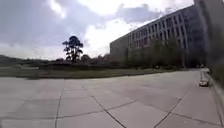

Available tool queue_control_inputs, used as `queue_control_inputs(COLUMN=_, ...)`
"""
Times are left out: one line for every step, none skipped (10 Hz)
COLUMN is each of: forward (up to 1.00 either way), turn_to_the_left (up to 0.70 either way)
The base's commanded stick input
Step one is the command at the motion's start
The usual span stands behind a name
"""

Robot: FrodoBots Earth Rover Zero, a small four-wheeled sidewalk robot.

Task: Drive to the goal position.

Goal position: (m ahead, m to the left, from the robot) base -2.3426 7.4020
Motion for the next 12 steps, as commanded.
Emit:
queue_control_inputs(forward=0.0, turn_to_the_left=0.7)
queue_control_inputs(forward=0.0, turn_to_the_left=0.7)
queue_control_inputs(forward=0.0, turn_to_the_left=0.7)
queue_control_inputs(forward=0.0, turn_to_the_left=0.7)
queue_control_inputs(forward=0.0, turn_to_the_left=0.7)
queue_control_inputs(forward=0.0, turn_to_the_left=0.7)
queue_control_inputs(forward=0.0, turn_to_the_left=0.7)
queue_control_inputs(forward=0.0, turn_to_the_left=0.7)
queue_control_inputs(forward=0.0, turn_to_the_left=0.7)
queue_control_inputs(forward=0.0, turn_to_the_left=0.7)
queue_control_inputs(forward=0.0, turn_to_the_left=0.7)
queue_control_inputs(forward=0.0, turn_to_the_left=0.61)
